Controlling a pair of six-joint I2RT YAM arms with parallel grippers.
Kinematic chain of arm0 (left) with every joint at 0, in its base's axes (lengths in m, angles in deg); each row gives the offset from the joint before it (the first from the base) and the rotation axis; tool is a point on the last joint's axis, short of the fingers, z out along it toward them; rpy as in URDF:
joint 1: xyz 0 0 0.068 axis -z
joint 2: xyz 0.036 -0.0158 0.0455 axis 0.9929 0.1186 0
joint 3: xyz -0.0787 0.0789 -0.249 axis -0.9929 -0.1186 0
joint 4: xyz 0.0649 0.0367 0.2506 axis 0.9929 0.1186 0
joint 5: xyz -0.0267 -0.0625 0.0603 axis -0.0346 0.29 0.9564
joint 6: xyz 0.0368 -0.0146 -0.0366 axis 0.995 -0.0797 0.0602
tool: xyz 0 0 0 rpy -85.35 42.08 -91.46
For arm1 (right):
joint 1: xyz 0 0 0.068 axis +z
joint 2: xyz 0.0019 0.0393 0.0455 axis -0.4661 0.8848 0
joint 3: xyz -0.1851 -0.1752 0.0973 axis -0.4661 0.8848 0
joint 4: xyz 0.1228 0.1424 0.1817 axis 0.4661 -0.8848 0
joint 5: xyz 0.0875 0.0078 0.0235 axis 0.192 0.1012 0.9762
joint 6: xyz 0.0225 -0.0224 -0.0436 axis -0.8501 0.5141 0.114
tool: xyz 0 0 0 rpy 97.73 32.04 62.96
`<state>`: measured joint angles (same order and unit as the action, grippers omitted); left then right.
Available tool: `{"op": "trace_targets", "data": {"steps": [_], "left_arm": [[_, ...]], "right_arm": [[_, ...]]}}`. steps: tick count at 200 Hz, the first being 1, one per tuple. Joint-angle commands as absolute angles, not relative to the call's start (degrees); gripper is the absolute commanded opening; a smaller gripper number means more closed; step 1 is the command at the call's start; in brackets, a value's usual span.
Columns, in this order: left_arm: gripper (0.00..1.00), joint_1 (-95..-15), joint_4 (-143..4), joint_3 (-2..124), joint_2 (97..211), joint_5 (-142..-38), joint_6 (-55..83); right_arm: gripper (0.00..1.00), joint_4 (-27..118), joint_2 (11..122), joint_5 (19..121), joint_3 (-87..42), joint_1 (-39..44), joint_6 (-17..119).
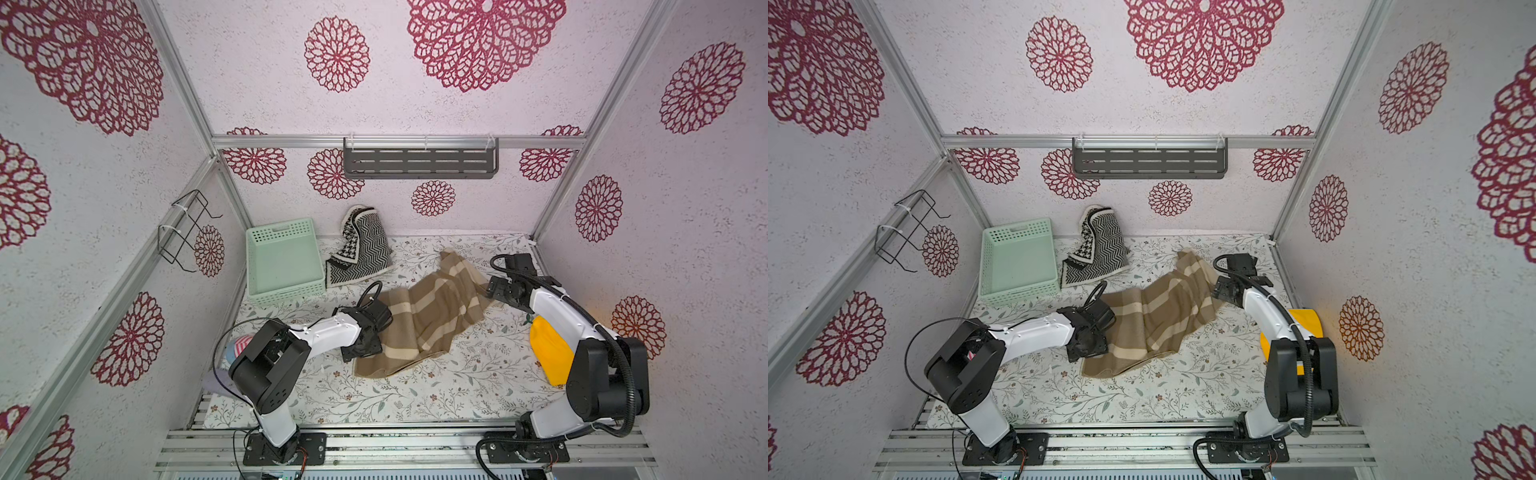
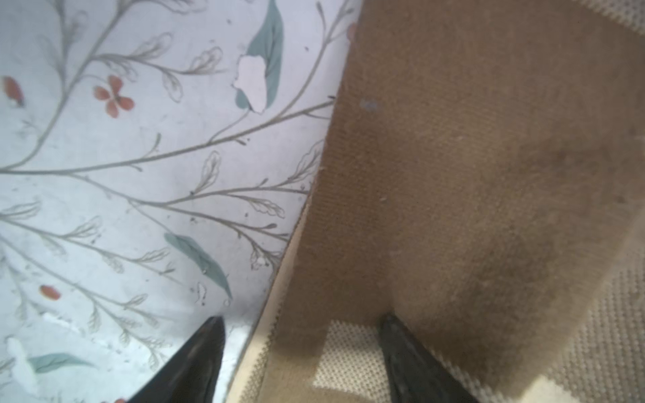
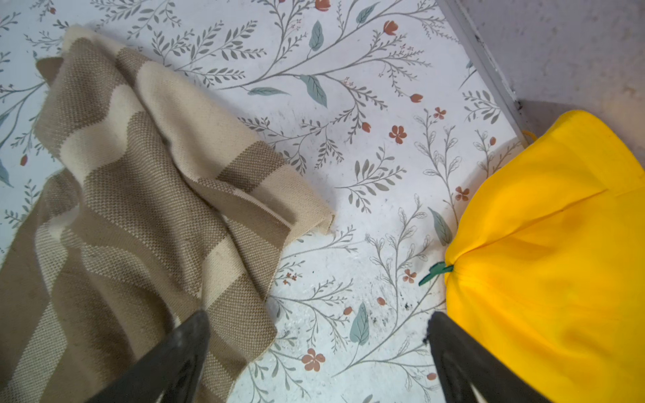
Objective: Roll up the scarf and place it into the basket
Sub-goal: Flatten out the scarf at the center of the board.
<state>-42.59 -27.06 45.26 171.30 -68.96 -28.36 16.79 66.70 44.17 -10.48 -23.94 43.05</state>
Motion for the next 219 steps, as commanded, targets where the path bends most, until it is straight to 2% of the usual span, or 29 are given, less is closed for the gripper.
{"op": "trace_targets", "data": {"steps": [1,30,45,59,78,123,174,219], "left_arm": [[0.59,-41.3,-28.8,41.6,177.4,-74.3,-30.0],[0.33,-41.3,-30.0,39.0,176.3,-75.3,-31.1],[0.20,-41.3,-31.2,37.5,175.8,-76.3,-31.8],[0.12,-41.3,-32.1,36.2,175.8,-76.9,-32.4],[0.00,-41.3,-31.8,35.8,175.7,-76.5,-32.7],[0.00,-43.7,-22.1,36.0,171.0,-68.2,-33.0],[0.00,-51.6,-0.1,39.0,152.5,-49.9,-34.6],[0.00,-55.4,2.7,41.7,142.4,-44.8,-34.8]], "right_arm": [[0.95,18.4,68.1,47.7,-11.0,-26.2,44.5],[0.76,21.6,70.9,53.2,-10.4,-27.0,46.4],[0.72,22.9,73.1,55.0,-10.5,-27.1,46.8],[0.67,23.5,75.7,56.6,-11.3,-27.1,47.2],[0.66,23.3,79.6,55.5,-12.7,-27.1,47.0],[0.67,21.2,82.5,54.7,-15.7,-27.5,47.4],[0.70,20.3,79.0,60.7,-15.4,-28.5,47.5],[0.70,20.9,79.2,60.1,-14.4,-28.7,47.4]]}}
